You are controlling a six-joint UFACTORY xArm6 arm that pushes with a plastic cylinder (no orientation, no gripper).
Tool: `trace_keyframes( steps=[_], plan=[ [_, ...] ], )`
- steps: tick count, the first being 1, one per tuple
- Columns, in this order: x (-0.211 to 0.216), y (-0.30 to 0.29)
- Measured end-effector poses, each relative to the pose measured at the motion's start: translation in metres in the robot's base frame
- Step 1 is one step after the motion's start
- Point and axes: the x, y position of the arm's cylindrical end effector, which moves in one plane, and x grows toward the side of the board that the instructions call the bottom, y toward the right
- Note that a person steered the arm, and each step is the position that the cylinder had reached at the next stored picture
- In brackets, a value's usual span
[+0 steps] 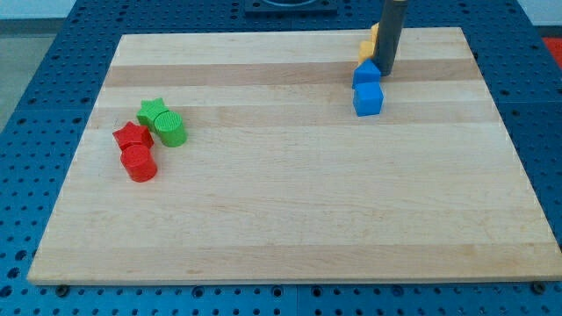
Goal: Adjust the yellow heart to the bottom of the yellow hexagon
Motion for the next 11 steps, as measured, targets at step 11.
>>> trace_keyframes(
  steps=[11],
  plan=[
    [0.000,-0.065]
  ],
)
